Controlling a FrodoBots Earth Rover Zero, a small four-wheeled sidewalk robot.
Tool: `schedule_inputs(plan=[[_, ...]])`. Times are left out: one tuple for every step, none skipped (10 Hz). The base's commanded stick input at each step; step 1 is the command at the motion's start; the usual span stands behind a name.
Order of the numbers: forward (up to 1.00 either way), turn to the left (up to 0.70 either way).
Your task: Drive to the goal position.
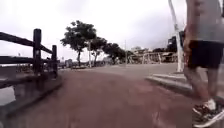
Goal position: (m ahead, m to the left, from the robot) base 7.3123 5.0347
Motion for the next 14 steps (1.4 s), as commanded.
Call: schedule_inputs(plan=[[1.00,0.33],[1.00,0.01],[0.97,0.00],[0.87,0.00],[0.75,0.00],[0.87,0.00],[1.00,0.14],[1.00,0.37],[1.00,0.40],[1.00,0.40],[1.00,0.40],[1.00,0.40],[1.00,0.40],[1.00,0.40]])
